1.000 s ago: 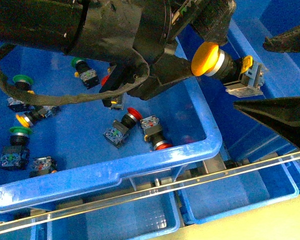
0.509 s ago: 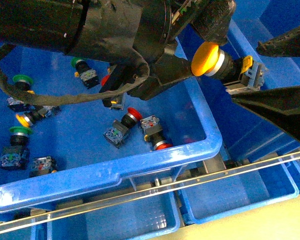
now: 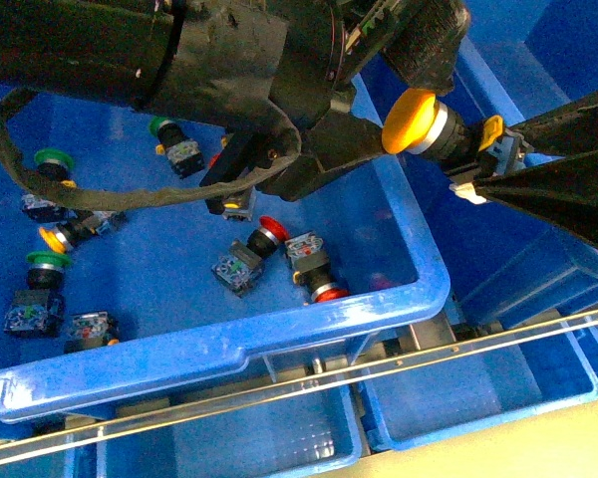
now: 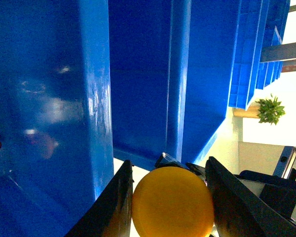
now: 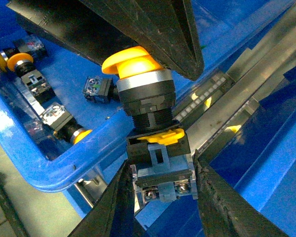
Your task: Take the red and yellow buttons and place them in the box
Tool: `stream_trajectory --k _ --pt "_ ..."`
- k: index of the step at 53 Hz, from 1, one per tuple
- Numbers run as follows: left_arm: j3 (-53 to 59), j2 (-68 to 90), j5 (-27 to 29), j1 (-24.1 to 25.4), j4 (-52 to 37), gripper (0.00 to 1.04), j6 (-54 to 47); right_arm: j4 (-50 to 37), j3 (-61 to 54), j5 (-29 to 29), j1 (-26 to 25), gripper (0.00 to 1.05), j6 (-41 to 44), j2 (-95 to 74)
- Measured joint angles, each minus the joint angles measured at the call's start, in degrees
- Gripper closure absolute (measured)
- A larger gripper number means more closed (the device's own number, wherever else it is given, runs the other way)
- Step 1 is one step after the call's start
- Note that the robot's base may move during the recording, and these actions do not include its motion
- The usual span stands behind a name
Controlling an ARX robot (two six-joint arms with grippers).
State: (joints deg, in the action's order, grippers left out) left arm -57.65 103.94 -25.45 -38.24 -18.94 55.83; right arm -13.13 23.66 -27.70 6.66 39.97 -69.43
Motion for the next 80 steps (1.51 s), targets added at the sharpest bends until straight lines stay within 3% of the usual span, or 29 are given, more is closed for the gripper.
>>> stream_trajectory --k 21,45,64,80 --pt "-0.39 0.00 -0.04 0.22 0.92 0.69 -0.13 0.07 0.00 -0.22 -0.42 0.78 0.26 0.02" --pt "-0.68 -0.24 0.42 0.96 1.90 0.07 -1.99 -0.83 0.33 1.16 -3.56 0.78 -0.24 0.02" --pt "4.70 -11.76 1.95 6.51 4.00 0.08 -7.37 -1.03 0.70 1.64 -7.41 0.78 -1.40 0.74" --pt "14.64 -20.31 9.38 17.11 8.72 0.08 -23.45 -2.19 0.72 5.77 -7.87 0.78 -4.26 1.70"
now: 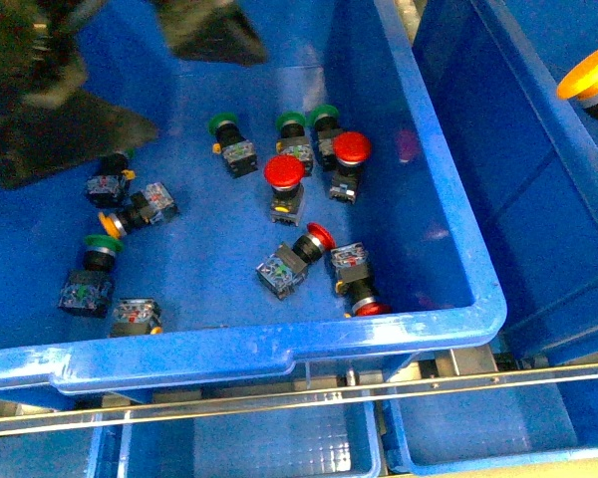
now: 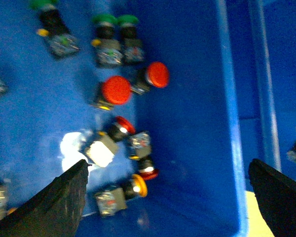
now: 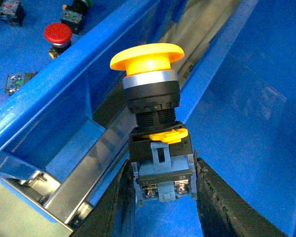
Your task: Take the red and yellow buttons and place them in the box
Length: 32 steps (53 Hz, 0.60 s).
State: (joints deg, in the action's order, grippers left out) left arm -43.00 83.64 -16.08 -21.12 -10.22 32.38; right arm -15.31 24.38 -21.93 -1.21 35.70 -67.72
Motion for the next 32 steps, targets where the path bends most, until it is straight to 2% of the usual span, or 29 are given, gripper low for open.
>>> stream_trajectory --k 12,22,32 --pt "9.44 -14.05 -0.92 7.54 5.86 0.08 -7.28 -0.83 0.00 3.34 -1.07 0.78 -3.67 2.10" --pt "17.86 -28.81 -0.55 10.69 14.78 0.08 -12.57 0.92 0.00 5.01 -1.22 0.78 -5.79 5.66" --pt "22.56 -43.23 1.40 11.85 23.71 0.08 -14.82 2.95 -0.61 6.32 -1.38 0.78 -7.74 10.21"
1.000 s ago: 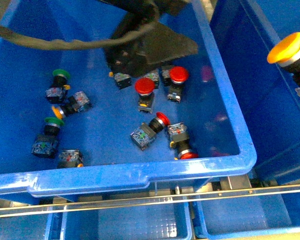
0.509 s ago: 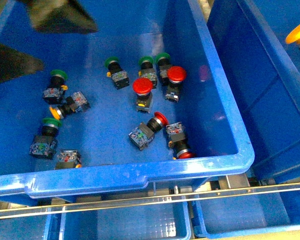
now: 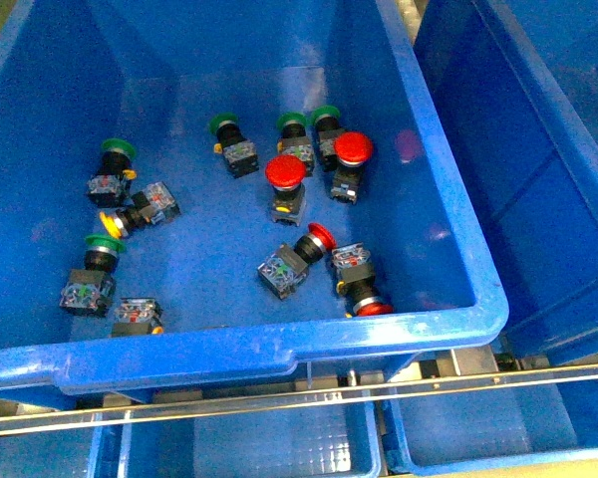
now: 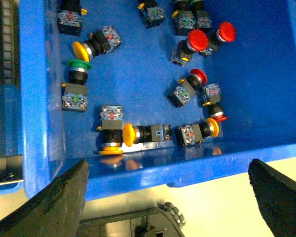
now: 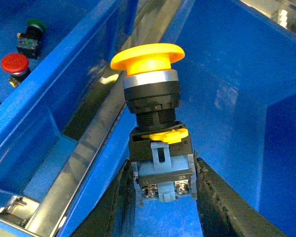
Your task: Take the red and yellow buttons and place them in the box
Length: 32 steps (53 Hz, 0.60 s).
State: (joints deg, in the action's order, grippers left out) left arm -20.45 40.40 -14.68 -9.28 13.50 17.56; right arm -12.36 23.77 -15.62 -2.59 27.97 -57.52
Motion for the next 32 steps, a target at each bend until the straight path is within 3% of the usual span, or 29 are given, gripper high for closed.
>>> stream_trajectory --k 3,7,12,17,32 --pt "0.48 -2.58 0.57 -0.13 1.77 0.08 -0.33 0.46 -0.44 0.15 0.04 0.78 -0.79 1.09" --pt "6.80 -8.81 14.27 -3.78 -11.10 0.18 -5.90 0.87 -0.96 0.66 0.17 0.78 -1.75 2.34" --pt "13.49 -16.37 25.83 -5.33 -24.57 0.32 -11.85 1.11 -1.62 1.57 0.33 0.78 -3.52 4.09" --pt "15.13 -21.90 27.45 -3.87 -26.77 0.48 -14.56 1.51 -2.56 2.40 0.70 0.78 -5.99 6.54" --pt "17.42 -26.56 21.94 1.38 -24.24 0.93 -16.68 4.31 -5.73 3.56 1.07 0.78 -12.20 13.88"
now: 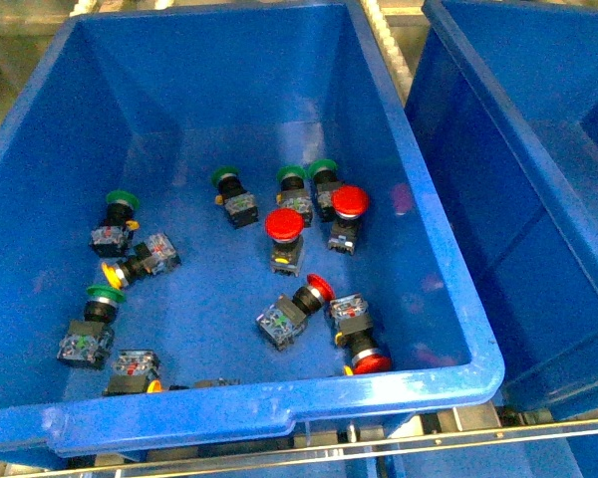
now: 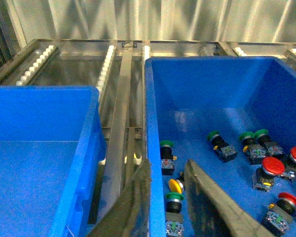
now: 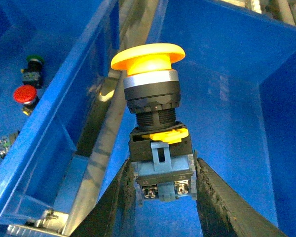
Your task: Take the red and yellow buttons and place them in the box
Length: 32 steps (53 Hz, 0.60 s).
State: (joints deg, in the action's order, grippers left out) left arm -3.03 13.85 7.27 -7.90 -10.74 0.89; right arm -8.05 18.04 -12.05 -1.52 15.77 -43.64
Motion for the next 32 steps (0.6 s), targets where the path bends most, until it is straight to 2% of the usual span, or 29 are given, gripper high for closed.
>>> stream_trajectory --k 2,3,6,10,16,32 --pt "0.11 -1.09 -4.70 3.17 0.79 1.02 -0.07 0.98 -0.55 0.02 0.00 0.78 -0.15 1.05" --pt "0.24 -1.62 -6.34 5.07 1.09 1.02 -0.17 1.62 -0.72 -0.07 -0.04 0.78 -0.22 1.60" --pt "0.50 -2.43 -6.64 7.30 1.70 1.02 -0.24 2.45 -0.90 -1.31 -0.39 0.78 -0.20 2.56" --pt "1.53 -4.59 -7.08 7.61 2.01 1.02 -0.26 3.30 -0.90 -2.38 -1.36 0.78 -0.20 3.50" --pt "1.79 -11.54 -7.06 7.63 10.23 1.02 -0.26 4.52 -0.90 -4.61 -3.43 0.78 -0.11 4.26" --pt "1.86 -12.98 -7.10 7.82 10.78 1.02 -0.31 5.40 -0.87 -7.39 -7.21 0.78 0.31 4.66"
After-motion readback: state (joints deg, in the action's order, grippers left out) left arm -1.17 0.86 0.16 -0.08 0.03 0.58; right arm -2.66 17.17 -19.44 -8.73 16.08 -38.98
